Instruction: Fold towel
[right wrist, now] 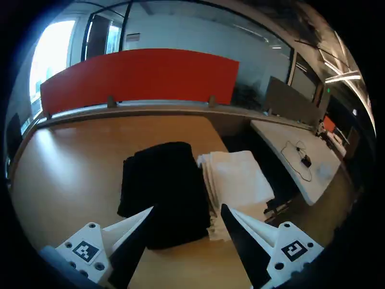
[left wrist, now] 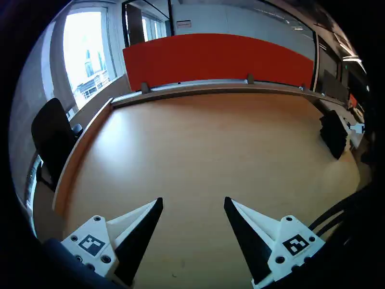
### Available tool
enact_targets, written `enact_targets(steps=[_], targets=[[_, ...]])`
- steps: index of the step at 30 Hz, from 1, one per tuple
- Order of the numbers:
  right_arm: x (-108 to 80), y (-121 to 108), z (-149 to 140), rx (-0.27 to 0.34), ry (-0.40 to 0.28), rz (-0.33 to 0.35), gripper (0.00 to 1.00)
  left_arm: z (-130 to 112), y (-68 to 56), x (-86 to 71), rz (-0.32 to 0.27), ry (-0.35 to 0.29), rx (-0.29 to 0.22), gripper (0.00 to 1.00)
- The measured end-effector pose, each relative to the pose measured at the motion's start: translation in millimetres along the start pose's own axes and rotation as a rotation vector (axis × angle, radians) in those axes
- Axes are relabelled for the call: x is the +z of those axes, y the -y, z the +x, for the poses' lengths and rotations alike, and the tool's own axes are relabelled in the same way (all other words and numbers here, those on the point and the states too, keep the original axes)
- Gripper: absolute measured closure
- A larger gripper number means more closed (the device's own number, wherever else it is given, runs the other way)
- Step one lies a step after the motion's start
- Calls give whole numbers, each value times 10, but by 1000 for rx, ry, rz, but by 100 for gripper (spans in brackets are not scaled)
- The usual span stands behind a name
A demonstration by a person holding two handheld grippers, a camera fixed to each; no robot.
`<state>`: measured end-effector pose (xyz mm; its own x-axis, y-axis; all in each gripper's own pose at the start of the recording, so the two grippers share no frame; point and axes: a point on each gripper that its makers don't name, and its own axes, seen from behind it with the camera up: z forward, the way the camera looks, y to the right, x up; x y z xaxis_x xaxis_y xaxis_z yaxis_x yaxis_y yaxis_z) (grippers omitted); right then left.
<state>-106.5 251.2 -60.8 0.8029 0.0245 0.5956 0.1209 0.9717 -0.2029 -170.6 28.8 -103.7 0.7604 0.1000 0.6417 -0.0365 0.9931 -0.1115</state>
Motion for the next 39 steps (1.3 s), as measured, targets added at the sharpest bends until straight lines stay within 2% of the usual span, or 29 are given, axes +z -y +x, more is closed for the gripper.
enact_targets(steps=[8,12,21,32,39], targets=[[-137,38,291,47,-122,-13,1,82,43,-20,11,-26,-9,6],[-282,133,513,64,-209,2,1,174,78,-32,16,-49,-29,6],[-602,330,952,40,-388,12,1,473,211,-60,46,-129,-53,6],[-772,656,1186,-12,-452,57,1,935,348,-141,62,-263,-88,6],[-893,953,1400,-22,-495,98,1,1218,435,-193,73,-337,-109,6]])
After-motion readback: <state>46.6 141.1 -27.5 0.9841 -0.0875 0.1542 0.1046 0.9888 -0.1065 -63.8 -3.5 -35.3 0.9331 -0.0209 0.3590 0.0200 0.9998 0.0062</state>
